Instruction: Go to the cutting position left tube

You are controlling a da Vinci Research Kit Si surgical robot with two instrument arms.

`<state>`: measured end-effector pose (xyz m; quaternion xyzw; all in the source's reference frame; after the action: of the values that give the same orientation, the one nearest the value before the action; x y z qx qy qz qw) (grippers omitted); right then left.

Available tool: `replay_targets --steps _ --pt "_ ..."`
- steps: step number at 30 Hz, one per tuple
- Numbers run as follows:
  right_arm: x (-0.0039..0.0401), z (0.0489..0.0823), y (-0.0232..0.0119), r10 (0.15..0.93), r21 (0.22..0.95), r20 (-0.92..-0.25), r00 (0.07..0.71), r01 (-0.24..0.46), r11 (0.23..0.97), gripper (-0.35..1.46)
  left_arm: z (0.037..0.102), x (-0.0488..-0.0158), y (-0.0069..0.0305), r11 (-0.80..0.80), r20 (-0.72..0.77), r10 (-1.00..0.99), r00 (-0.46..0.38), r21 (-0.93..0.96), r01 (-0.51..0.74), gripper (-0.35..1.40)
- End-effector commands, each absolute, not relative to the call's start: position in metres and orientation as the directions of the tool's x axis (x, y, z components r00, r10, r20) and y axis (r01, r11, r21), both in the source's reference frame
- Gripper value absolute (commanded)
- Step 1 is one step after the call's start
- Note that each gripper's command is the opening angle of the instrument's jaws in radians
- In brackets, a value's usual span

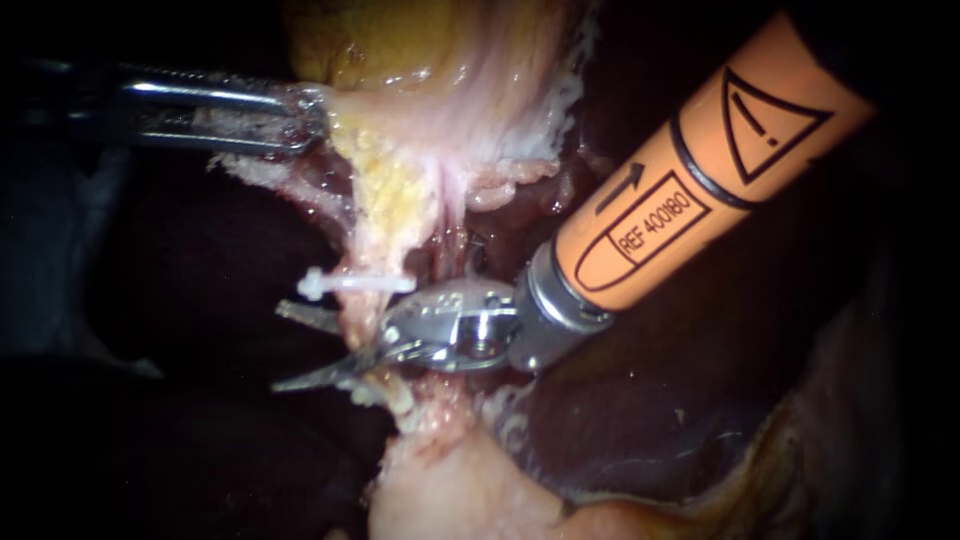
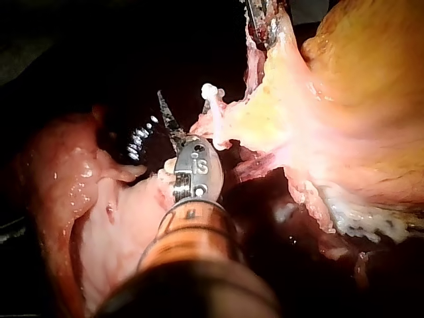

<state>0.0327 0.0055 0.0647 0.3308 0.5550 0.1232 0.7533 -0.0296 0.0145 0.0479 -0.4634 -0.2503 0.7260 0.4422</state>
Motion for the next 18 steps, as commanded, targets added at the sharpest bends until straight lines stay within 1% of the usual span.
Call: replay_targets --steps 1,9,18 --pt "0.0327 0.0645 0.0054 0.552 0.635 -0.755 0.354 0.187 0.750 1.43 0.0479 -0.0296 0.0145 -0.484 -0.451 0.874 -0.180 -0.774 -0.408 -0.35" --pt "0.0328 0.0623 0.0042 0.559 0.639 -0.759 0.334 0.216 0.738 1.43 0.0479 -0.0295 0.0145 -0.484 -0.451 0.874 -0.180 -0.774 -0.408 -0.35" --pt "0.0329 0.0620 0.0041 0.558 0.638 -0.761 0.332 0.223 0.737 1.43 0.0479 -0.0295 0.0145 -0.484 -0.451 0.874 -0.180 -0.774 -0.408 -0.35"
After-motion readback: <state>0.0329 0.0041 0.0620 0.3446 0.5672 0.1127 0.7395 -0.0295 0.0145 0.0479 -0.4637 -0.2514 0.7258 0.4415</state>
